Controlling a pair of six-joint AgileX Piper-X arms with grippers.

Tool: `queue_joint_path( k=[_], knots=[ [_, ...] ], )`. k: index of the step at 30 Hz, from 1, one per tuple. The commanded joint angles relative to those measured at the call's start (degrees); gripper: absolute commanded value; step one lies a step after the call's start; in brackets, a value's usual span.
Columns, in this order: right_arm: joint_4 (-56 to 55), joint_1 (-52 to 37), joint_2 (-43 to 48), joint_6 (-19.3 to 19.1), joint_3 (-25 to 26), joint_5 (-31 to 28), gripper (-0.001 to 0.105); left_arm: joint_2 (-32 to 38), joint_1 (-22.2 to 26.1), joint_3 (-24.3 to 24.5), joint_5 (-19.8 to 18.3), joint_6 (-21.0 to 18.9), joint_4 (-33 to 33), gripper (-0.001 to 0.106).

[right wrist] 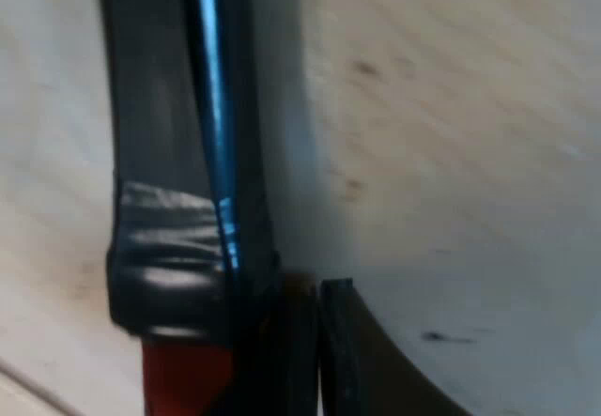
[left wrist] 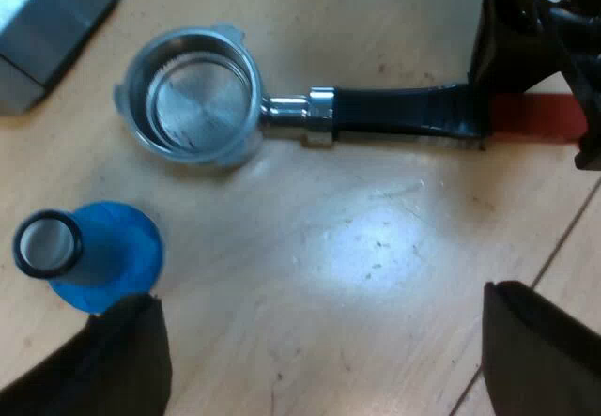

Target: Put the handle in the coffee machine

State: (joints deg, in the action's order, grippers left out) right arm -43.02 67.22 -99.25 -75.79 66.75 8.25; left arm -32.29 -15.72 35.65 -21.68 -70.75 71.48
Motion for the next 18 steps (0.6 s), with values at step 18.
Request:
queue_joint_path(
  k=[18],
  knots=[
    [8.7,1.8,-0.7,5.4,0.4,2.8,0.0,0.0,1.9,3.0,7.1,0.3,0.3,0.07]
  ],
)
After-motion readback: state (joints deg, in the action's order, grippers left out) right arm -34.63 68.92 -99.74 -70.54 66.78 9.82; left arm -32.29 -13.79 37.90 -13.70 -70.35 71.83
